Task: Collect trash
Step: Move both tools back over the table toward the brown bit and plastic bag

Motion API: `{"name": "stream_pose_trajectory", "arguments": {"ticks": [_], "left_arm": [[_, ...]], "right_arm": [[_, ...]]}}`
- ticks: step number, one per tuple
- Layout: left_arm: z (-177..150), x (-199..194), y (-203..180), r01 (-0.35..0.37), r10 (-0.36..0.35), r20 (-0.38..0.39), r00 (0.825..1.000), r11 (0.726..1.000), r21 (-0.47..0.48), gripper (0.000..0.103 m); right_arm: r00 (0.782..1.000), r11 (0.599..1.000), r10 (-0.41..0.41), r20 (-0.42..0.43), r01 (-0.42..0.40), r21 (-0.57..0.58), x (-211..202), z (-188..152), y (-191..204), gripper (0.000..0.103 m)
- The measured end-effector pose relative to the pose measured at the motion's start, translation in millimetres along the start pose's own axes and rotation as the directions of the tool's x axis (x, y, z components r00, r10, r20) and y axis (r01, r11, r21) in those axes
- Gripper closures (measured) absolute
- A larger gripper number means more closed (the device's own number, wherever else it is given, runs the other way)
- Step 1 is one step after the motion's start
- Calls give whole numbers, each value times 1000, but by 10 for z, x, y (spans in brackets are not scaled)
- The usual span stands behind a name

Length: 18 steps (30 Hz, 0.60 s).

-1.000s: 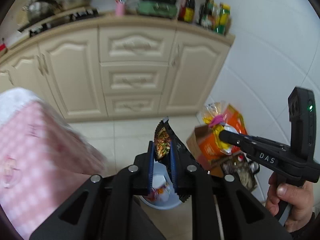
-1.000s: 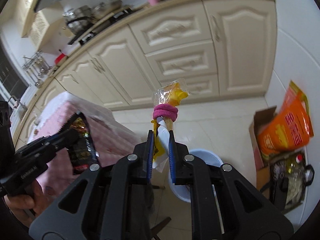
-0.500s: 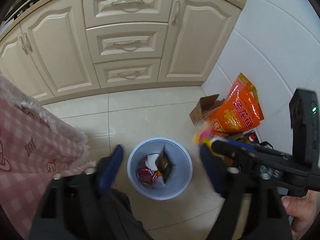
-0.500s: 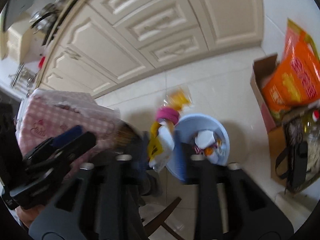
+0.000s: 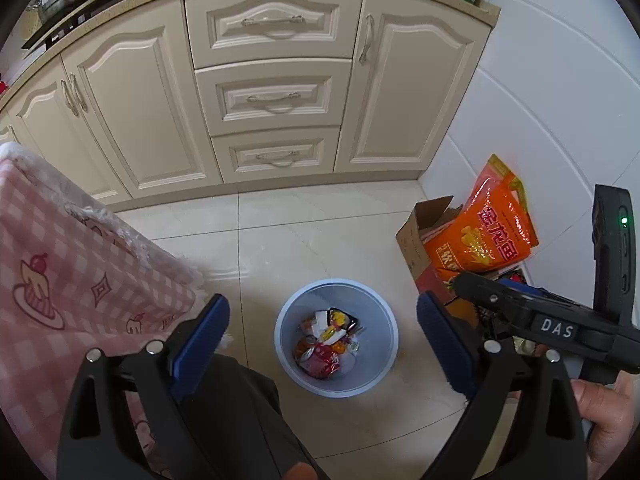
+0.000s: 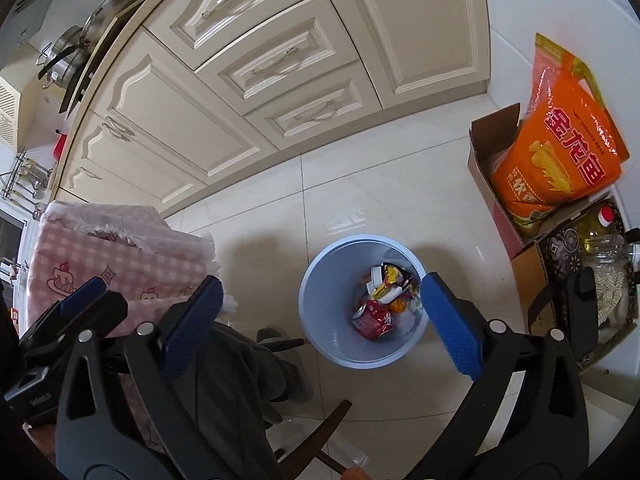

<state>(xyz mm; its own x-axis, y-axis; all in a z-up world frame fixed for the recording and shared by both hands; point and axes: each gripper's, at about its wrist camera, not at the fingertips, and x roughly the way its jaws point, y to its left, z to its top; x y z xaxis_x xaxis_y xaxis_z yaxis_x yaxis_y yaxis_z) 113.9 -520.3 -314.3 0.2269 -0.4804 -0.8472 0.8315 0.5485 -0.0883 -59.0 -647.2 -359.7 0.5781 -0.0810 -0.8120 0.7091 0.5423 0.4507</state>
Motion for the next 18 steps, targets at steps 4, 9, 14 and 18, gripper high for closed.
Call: {"name": "stream_pose_trajectory", "arguments": {"ticks": [4, 9, 14, 18], "left_arm": [[26, -122, 12, 8, -7, 22, 1000, 1000, -7, 10], [47, -279, 9, 17, -17, 47, 999, 1000, -9, 10], [66, -593, -6, 38, -37, 101, 994, 999, -8, 10], [82, -977, 31, 49, -47, 176, 983, 999, -7, 10]], "right_arm": [[1000, 1000, 0, 11, 0, -11, -63, 8, 81, 6], [1000, 1000, 3, 29, -2, -20, -166, 27, 173, 6], [998, 999, 19, 63, -16, -44, -352, 71, 346, 6], [994, 995, 45, 96, -36, -95, -527, 123, 604, 6]]}}
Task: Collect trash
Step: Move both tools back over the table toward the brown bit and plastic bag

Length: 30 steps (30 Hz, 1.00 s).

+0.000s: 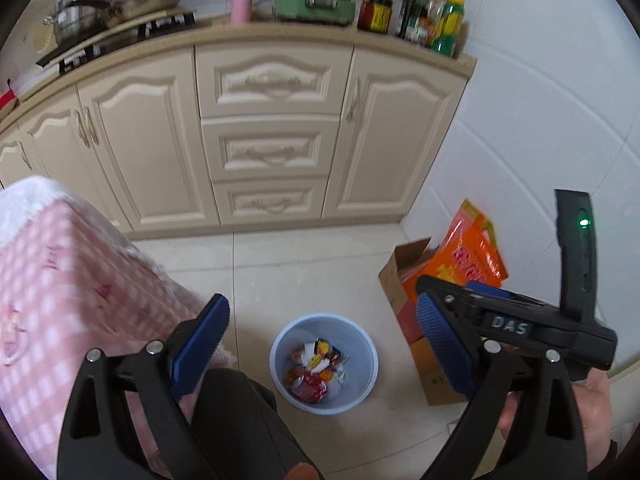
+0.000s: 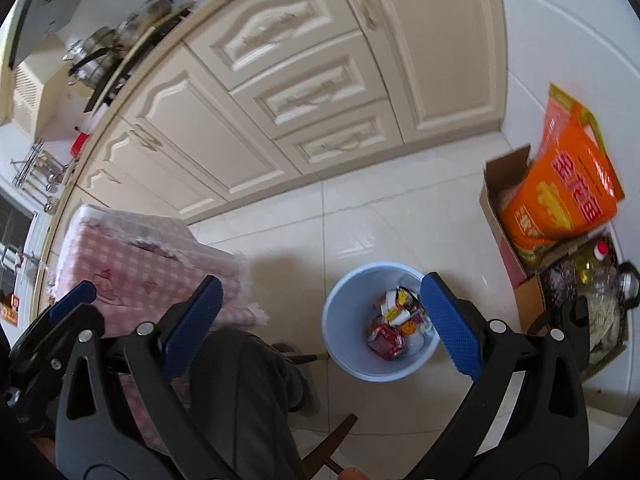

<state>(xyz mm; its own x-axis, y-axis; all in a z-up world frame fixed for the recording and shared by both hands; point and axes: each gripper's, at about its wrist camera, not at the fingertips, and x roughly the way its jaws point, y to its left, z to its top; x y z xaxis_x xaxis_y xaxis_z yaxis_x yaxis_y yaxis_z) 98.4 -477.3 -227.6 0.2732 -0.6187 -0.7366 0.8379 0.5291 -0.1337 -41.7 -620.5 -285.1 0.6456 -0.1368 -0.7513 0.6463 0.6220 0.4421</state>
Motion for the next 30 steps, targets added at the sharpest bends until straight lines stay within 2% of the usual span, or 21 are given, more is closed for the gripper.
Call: {"name": "stream_pose_trajectory", "arguments": {"ticks": [7, 14, 22, 30], "left_arm": [[111, -617, 193, -15, 17, 111, 994, 1000, -14, 10], [111, -1190, 593, -72, 81, 201, 976, 996, -51, 10], [-11, -1850, 1263, -156, 190, 294, 937, 978, -137, 10], [-301, -2378, 2034, -242, 323, 338, 884, 935, -260, 10]], "right_arm": [[997, 995, 65, 49, -60, -83, -233, 117, 571, 6], [986, 972, 147, 85, -128, -197, -439, 188, 1327, 6], [965, 921, 249, 87, -209, -328, -575, 137, 2258, 6], [942, 846, 332, 40, -279, -454, -535, -62, 3216, 6]]}}
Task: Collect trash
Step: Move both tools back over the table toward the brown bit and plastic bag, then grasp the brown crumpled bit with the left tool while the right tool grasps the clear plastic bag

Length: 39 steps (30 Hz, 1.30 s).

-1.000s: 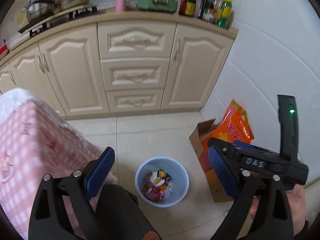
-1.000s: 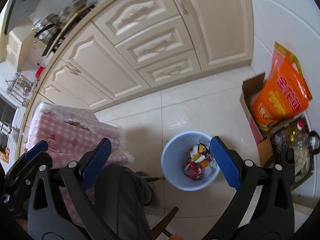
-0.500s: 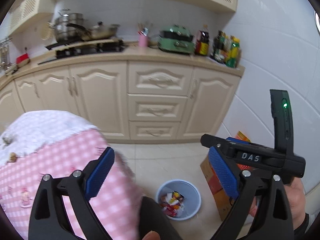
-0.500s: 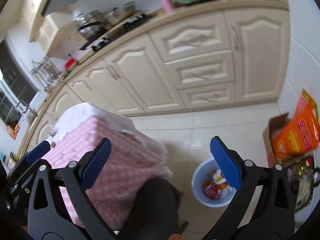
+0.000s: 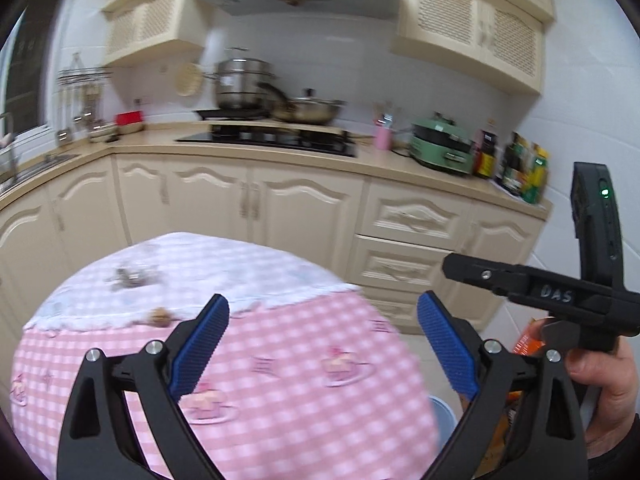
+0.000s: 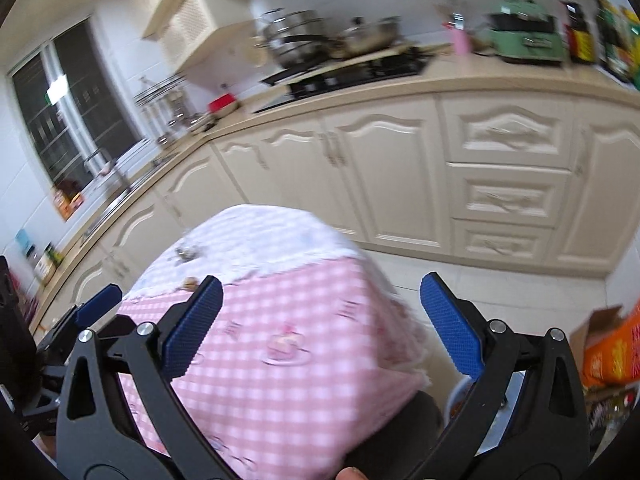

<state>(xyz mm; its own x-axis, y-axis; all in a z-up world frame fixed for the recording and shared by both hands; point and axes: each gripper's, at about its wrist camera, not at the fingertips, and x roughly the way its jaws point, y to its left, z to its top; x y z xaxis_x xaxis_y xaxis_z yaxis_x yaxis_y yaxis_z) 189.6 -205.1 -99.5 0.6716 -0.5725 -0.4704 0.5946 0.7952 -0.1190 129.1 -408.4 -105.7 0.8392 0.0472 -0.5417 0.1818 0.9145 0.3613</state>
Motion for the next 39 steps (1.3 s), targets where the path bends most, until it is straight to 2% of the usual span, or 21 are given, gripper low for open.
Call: {"name": "stream_pose_trajectory", "arguments": {"ticks": [4, 8, 14, 22, 26, 31, 33, 35, 36, 37, 38, 39], "left_arm": [[-10, -30, 468, -72, 72, 7, 997, 997, -42, 10], [-43, 18, 910, -140, 139, -21, 990, 988, -60, 10], [-75, 281, 1313, -221, 219, -91, 971, 975, -6, 10], [-165, 776, 1535, -231, 229, -178, 957, 973, 12, 10], [-162, 1042, 1605, -240, 243, -227, 943, 970, 41, 10], [-120, 1325, 1714, -212, 220, -267, 938, 975, 58, 11], [-134, 1419, 1738, -193, 205, -287, 936, 979, 68, 16], [-158, 1500, 1760, -167, 181, -314, 932, 983, 70, 28], [-176, 1548, 1768, -157, 172, -325, 930, 985, 74, 31], [-192, 1590, 1772, -149, 167, -335, 927, 986, 81, 39], [-208, 1626, 1775, -141, 162, -346, 924, 986, 85, 56], [-237, 1683, 1786, -121, 144, -370, 918, 989, 84, 65]], "right_arm": [[999, 997, 43, -25, -45, -58, 248, 38, 398, 6], [996, 993, 69, -54, -73, -93, 508, 56, 665, 6], [990, 990, 87, -111, -98, -101, 944, 79, 882, 6], [983, 991, 87, -165, -102, -89, 1347, 174, 911, 6], [978, 992, 96, -187, -109, -64, 1504, 240, 876, 6], [972, 994, 102, -210, -110, -28, 1748, 330, 827, 6], [969, 993, 104, -224, -111, -23, 1836, 340, 825, 6], [967, 993, 104, -235, -112, -22, 1912, 344, 838, 6], [966, 993, 104, -239, -113, -22, 1951, 347, 849, 6], [965, 993, 103, -242, -112, -22, 1984, 351, 860, 6], [964, 994, 103, -244, -112, -22, 2004, 354, 864, 6], [963, 994, 103, -248, -111, -21, 2036, 358, 883, 6]]}}
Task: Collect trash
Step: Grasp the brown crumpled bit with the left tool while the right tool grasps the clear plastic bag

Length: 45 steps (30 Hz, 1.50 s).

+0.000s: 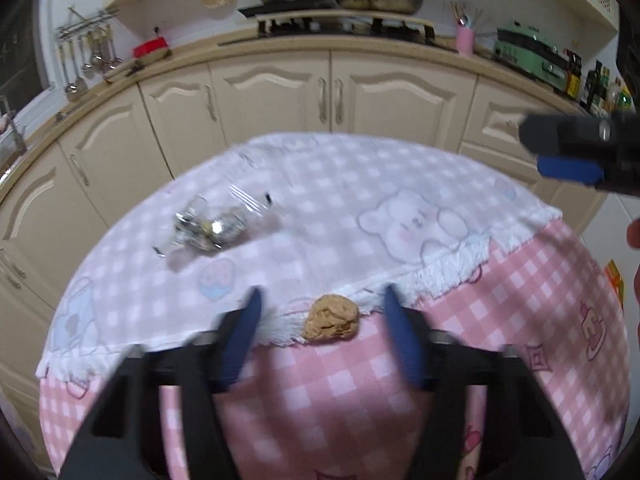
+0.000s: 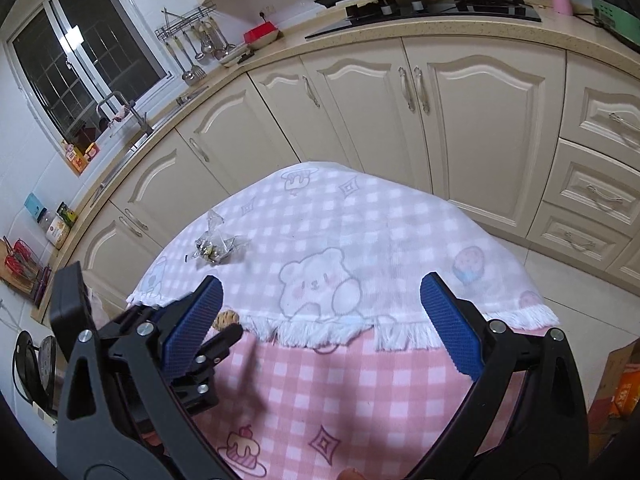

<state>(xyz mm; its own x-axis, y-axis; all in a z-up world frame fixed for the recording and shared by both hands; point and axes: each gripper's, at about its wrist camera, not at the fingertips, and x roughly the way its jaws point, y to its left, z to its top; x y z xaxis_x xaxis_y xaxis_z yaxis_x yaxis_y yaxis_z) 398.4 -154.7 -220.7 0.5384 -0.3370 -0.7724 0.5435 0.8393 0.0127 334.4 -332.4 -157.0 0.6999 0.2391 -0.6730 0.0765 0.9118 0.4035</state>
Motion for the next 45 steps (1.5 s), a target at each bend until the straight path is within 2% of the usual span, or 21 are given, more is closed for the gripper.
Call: {"name": "stream_pose_trajectory", "arguments": {"ticks": [1, 5, 10, 14, 20, 24, 29, 32, 33, 34, 35, 36, 39, 45], "left_arm": [[-10, 27, 9, 15, -15, -11, 1000, 1000, -3, 77], [-61, -30, 68, 49, -49, 12, 999, 999, -20, 77], [-226, -213, 302, 66, -60, 54, 997, 991, -113, 77], [-367, -390, 557, 31, -12, 93, 996, 977, -210, 77], [-500, -493, 1003, -8, 63, 132, 989, 925, -379, 77], [-513, -568, 1086, -41, 128, 177, 976, 902, -429, 77], [-570, -646, 1234, -37, 159, 206, 966, 869, -494, 77], [-604, -677, 1272, -22, 154, 219, 963, 861, -508, 77], [-607, -681, 1269, -20, 152, 222, 963, 863, -505, 77], [-601, -688, 1253, -23, 155, 226, 962, 866, -499, 77], [-594, -695, 1230, -26, 159, 229, 960, 869, -495, 77], [-589, -705, 1213, -28, 162, 236, 958, 872, -488, 77], [-602, -751, 1190, -29, 171, 254, 952, 877, -480, 77], [-664, -831, 1199, -16, 182, 286, 941, 867, -497, 77]], "right_arm": [[1000, 1000, -1, -3, 1, 0, 23, 12, 15, 6], [1000, 1000, -9, -17, 9, -13, 98, 38, 105, 6], [998, 999, -15, -53, 12, -52, 306, 62, 319, 6], [993, 993, -23, -120, 9, -121, 684, 29, 612, 6], [980, 981, -13, -198, -25, -190, 1227, -44, 1024, 6], [979, 973, -4, -204, -44, -227, 1459, -13, 1222, 6], [982, 936, -66, -176, 0, -352, 1734, -29, 1443, 6], [985, 932, -67, -157, 5, -362, 1722, -40, 1462, 15], [986, 933, -60, -157, 0, -359, 1705, -45, 1461, 24], [987, 933, -56, -154, -3, -361, 1677, -54, 1463, 50], [986, 933, -62, -152, 3, -359, 1665, -52, 1459, 82], [984, 942, -48, -172, -13, -336, 1641, -59, 1424, 85], [983, 947, -40, -181, -21, -321, 1529, -121, 1372, 87], [982, 949, -22, -189, -39, -312, 1245, -299, 1327, 88]]}}
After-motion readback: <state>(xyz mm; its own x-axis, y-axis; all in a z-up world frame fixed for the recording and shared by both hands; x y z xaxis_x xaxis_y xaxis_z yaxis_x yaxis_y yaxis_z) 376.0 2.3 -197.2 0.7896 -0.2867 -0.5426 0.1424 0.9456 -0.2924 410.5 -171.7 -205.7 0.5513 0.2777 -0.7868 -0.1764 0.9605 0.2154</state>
